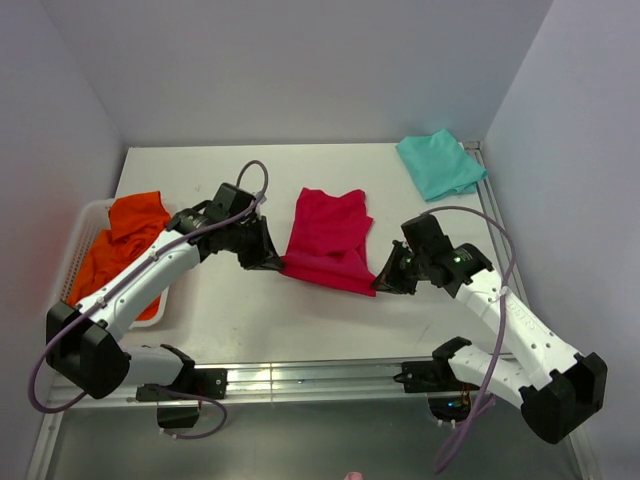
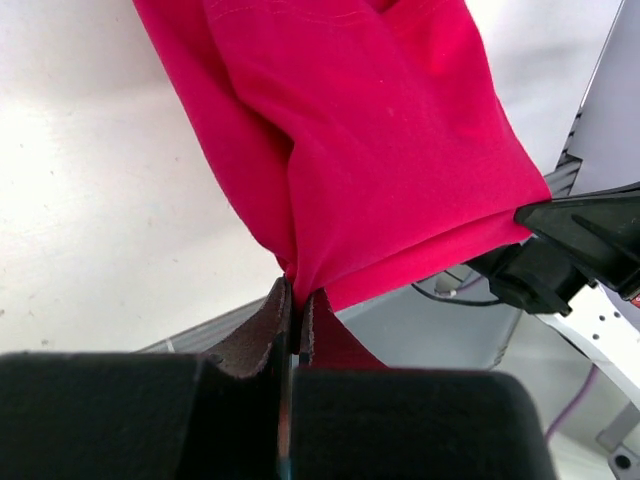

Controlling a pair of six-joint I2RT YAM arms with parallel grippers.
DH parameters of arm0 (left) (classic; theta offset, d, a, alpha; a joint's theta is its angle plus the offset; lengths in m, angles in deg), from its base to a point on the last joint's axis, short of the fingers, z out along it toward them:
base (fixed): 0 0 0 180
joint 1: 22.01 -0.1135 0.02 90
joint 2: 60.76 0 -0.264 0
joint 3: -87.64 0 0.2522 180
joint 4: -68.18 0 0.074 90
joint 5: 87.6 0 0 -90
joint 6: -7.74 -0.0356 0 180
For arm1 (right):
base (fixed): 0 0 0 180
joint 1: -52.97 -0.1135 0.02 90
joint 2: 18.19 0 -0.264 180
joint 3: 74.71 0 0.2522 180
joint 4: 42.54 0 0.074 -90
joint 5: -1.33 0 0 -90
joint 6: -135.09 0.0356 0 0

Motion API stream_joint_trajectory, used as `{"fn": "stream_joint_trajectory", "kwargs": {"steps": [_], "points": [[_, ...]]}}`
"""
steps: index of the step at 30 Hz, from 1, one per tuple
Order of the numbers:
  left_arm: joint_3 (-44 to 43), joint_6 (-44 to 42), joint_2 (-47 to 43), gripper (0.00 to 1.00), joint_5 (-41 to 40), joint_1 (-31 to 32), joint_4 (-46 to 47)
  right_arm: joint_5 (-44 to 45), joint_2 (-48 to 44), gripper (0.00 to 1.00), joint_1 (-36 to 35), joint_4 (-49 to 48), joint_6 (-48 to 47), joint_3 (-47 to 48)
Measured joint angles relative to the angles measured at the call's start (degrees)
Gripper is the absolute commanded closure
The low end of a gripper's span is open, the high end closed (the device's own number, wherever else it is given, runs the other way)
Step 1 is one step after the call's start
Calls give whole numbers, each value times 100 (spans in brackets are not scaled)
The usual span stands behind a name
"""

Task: Fold and stack the t-shirts
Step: Fold the tshirt

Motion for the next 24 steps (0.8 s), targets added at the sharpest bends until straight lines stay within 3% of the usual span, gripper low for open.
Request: {"fn": "stream_joint_trajectory", "kwargs": {"steps": [17,24], "points": [[162,282,-44,100,352,11,-402,-260,-400,100,0,385,199,-229],[-411,168,627,100,354,7,-595,-98,282,100,9,573,44,175]]}}
